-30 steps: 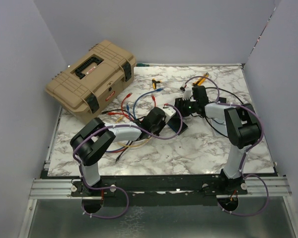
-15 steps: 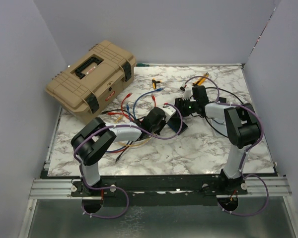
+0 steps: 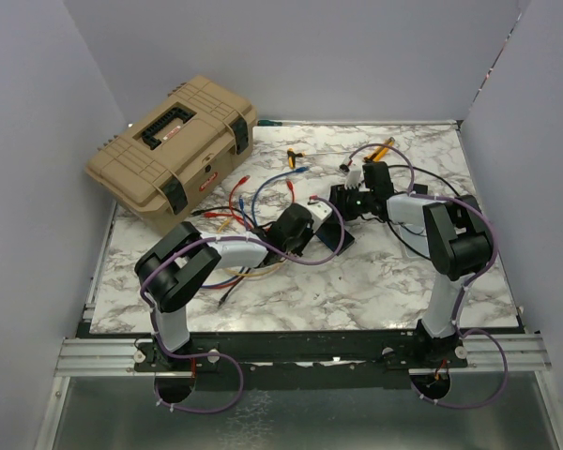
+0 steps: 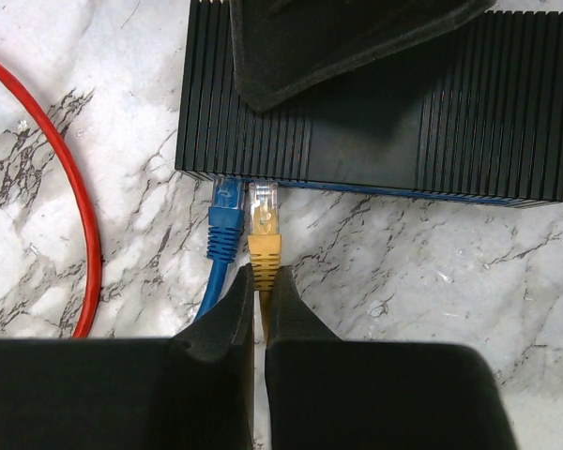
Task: Insert the plug into the switch port
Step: Insert the connector into the switch port.
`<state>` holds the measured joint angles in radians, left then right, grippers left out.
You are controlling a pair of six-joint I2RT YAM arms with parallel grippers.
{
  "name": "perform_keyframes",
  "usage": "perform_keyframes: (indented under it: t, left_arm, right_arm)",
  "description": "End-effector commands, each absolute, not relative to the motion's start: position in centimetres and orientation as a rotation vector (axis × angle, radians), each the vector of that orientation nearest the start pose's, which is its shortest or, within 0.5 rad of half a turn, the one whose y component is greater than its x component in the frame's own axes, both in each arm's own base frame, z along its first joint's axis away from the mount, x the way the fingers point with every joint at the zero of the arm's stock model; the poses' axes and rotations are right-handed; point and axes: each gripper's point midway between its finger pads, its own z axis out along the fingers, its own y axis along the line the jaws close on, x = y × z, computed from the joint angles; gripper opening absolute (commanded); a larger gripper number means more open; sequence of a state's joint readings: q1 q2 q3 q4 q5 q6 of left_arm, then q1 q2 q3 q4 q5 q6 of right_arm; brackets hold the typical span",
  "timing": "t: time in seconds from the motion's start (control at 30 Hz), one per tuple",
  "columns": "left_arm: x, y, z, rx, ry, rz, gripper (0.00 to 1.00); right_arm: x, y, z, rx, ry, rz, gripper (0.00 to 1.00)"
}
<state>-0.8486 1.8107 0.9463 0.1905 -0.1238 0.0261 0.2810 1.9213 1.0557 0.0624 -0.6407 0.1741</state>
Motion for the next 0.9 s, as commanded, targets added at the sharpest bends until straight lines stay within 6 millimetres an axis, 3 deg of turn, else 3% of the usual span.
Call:
perform_keyframes:
  t: [0.0, 0.87]
  left_arm:
    - [32.0, -33.4, 3.7, 0.856, 2.033, -0.348, 0.0]
    - [32.8, -33.9, 5.5, 0.8, 1.951, -0.373, 0.0]
  right_arm:
    - [36.7, 22.4, 0.8, -0.441, 2.438, 0.994, 0.55]
    - [36.5, 22.7, 1.0, -0.458, 2.429, 1.021, 0.55]
